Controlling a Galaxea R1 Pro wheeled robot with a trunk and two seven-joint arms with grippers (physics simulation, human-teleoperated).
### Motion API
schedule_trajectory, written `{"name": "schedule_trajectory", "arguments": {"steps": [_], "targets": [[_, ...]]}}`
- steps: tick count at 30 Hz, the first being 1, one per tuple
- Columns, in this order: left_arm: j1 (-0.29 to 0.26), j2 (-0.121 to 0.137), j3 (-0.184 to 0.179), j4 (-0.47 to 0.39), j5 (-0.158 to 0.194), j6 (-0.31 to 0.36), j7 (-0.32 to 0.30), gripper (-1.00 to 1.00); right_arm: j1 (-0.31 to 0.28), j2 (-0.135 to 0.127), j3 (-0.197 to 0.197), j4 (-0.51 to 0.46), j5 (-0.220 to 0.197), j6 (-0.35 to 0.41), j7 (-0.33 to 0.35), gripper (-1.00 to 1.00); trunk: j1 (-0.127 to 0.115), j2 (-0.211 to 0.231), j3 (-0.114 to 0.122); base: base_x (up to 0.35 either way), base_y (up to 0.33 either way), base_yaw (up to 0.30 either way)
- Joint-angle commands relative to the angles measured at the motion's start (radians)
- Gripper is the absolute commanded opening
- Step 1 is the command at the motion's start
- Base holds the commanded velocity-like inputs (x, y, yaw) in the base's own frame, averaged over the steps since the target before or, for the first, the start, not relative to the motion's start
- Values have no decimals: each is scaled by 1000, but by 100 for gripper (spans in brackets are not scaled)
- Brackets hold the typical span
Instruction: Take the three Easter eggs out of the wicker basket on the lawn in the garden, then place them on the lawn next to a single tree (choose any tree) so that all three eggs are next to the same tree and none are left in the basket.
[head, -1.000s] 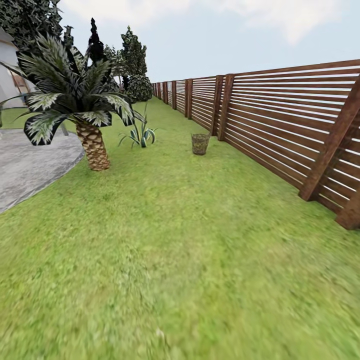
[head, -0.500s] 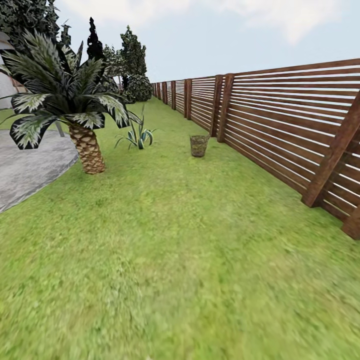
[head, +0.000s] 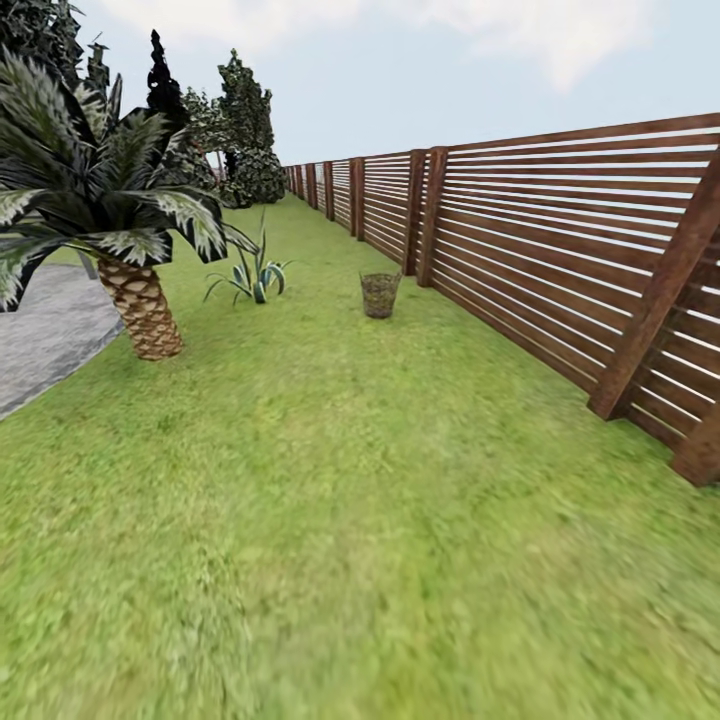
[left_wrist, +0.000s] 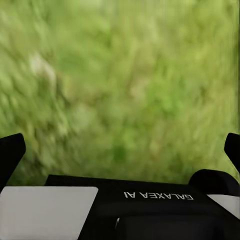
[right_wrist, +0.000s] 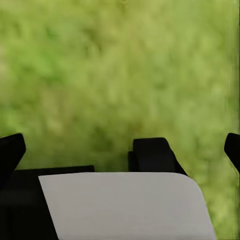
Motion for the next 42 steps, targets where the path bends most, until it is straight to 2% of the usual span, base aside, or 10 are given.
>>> {"name": "schedule_trajectory", "arguments": {"steps": [1,42], "targets": [[-1,0,2,2,10,3,-4,100,-1,0,1,2,-4,-5,-2,100,0,0,-1,313,-114,-2],[-1,0,2,2,11,3,-4,100,-1,2,1,2,-4,-4,-1,100,0,0,-1,313,-114,0]]}}
